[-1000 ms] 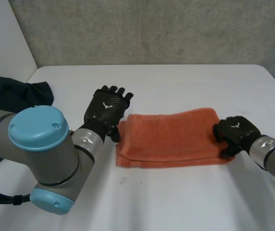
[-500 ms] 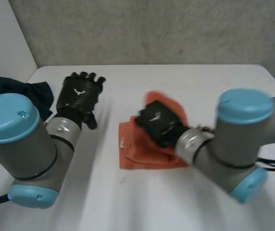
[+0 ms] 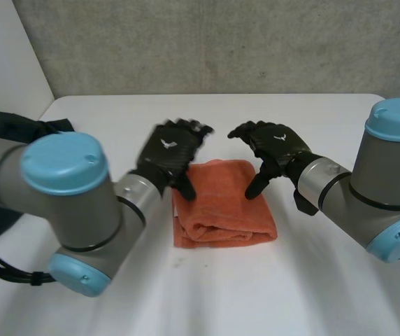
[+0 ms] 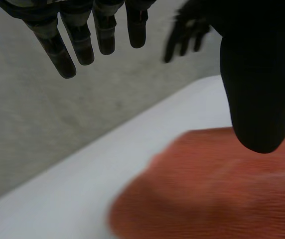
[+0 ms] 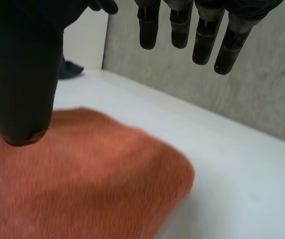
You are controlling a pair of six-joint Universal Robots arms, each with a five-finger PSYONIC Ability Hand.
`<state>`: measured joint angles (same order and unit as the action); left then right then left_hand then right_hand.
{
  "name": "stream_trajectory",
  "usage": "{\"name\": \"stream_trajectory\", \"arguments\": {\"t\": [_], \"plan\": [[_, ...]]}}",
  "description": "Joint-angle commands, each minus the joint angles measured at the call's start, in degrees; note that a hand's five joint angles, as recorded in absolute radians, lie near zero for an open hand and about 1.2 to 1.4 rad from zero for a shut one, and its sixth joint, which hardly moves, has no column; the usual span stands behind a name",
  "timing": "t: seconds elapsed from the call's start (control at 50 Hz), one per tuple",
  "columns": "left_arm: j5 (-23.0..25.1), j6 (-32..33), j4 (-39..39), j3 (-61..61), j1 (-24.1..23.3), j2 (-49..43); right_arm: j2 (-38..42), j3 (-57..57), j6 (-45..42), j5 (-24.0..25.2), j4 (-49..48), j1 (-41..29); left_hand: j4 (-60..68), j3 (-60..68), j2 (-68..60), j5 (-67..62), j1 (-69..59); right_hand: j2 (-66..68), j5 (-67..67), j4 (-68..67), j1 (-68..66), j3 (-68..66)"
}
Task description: Fold the laundry.
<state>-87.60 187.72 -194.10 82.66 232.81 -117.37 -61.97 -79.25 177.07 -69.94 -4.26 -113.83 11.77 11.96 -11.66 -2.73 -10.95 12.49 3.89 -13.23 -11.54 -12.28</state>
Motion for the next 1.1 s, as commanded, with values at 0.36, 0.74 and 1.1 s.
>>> {"name": "stream_trajectory", "arguments": {"t": [0.36,0.74,1.1], "plan": [[-8.0,0.5,15.1,-7.4,-0.3,-11.4,15.0,10.8,-13.6,-3.2,11.5,-0.3,-0.5,-0.7,0.4,1.5,-0.3,-2.5,-3.9,3.2,1.5,2.3],[-2.4,5.0,10.9,-6.5,-0.2,3.4,-3.1,-6.1,-3.5,-9.6,1.4,2.6,-1.8,-2.0,1.7,2.7,1.0,-2.5,-3.9,3.2,1.5,2.3],[13.9,-3.1,13.3,-5.3,0.8,9.2,-3.9,-21.3,7.6,-3.1,0.4,6.9,-1.7,-1.9,1.6,2.7,0.9,1.9,0.5,-1.2,-2.9,-2.2]]}}
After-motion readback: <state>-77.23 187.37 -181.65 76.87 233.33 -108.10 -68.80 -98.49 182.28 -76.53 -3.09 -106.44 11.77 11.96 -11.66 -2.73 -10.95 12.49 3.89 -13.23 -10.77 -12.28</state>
